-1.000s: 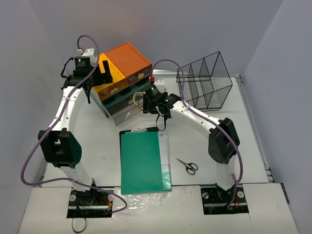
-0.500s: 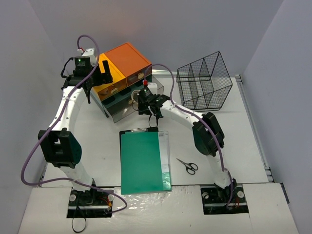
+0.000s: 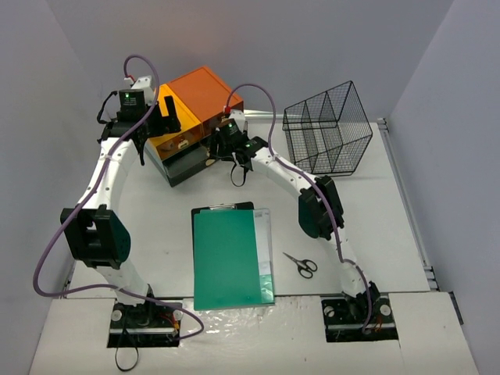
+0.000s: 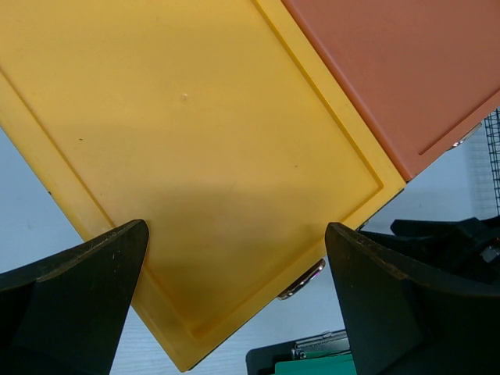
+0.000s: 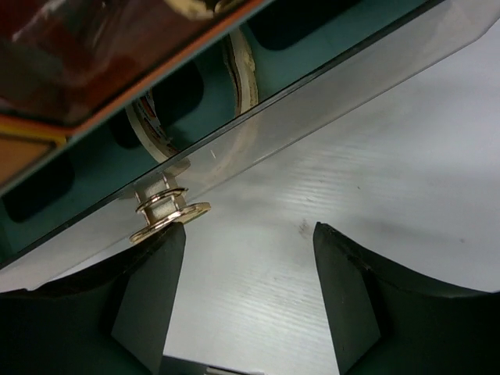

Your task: Organize the desk

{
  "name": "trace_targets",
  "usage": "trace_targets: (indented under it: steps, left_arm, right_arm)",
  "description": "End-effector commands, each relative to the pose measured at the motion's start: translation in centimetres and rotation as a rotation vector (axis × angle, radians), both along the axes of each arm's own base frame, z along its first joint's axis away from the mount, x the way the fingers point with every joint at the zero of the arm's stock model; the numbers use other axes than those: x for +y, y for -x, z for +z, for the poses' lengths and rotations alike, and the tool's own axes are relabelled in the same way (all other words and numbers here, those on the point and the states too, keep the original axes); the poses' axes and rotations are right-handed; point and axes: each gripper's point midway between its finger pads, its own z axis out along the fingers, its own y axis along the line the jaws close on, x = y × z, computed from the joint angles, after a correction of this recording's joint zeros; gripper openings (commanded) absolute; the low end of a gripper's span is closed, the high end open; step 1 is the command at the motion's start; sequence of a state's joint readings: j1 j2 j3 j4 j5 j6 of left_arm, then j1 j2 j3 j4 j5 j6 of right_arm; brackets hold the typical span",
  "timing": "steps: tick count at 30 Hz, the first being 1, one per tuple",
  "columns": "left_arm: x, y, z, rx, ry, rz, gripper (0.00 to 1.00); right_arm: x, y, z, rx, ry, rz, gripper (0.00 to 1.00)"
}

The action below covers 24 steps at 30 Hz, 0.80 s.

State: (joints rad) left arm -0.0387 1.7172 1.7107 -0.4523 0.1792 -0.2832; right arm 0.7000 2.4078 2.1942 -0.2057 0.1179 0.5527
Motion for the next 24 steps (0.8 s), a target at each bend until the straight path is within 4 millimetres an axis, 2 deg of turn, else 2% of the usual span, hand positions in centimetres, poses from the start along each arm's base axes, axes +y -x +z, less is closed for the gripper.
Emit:
trace_targets:
  steps: [1,6,10,11,12,14,16,17,21,24]
  left_arm:
    - [2.2,3.1,-2.9,0.159,-0.036,0.069,0.97]
    - [2.2,3.3,-3.2,0.165,-0.039,0.068,0.97]
    - [2.3,3.3,-3.3,0.167,-0.042,0.067,0.97]
    - [2.3,3.3,-3.3,0.166,-0.042,0.068,0.97]
    - [2.3,3.3,-3.3,0.166,-0.042,0.067,0.97]
    - [2.3,3.1,-3.3,0.164,-0.04,0.068,0.97]
    - [2.2,2.9,-3.4,0.165,-0.037,0.067,0.97]
    - [2.2,2.8,-3.6,0.169,-0.036,0.068,0.97]
    - [2.2,2.7,-3.5,0.167,-0.037,0.065,0.97]
    - [2.3,2.8,-3.5,0.169,-0.043,0.067,0.97]
  right_arm:
    - [2.9,-2.5,3.5,-0.064,-0.196,0.007,0.64]
    - [4.1,-3.1,3.1,-0.043,-0.299,0.023,0.64]
    - [3.9,-2.7,3.8,-0.037,-0.339,0.017,0.64]
    - [3.6,-2.5,4.6,-0.041,-0.349,0.01,0.64]
    - [3.1,-2.1,3.8,-0.016,-0.353,-0.007,0.64]
    - [2.3,-1.2,4.1,0.014,-0.404,-0.031,0.64]
    - [1.8,-0.5,3.3,0.053,-0.474,-0.051,0.63]
    - [1.9,-0.5,3.9,0.055,-0.538,-0.067,0.63]
    - [1.3,0.6,1.0,0.129,-0.658,-0.097,0.63]
    - [1.7,0.5,1.5,0.138,-0.793,-0.088,0.63]
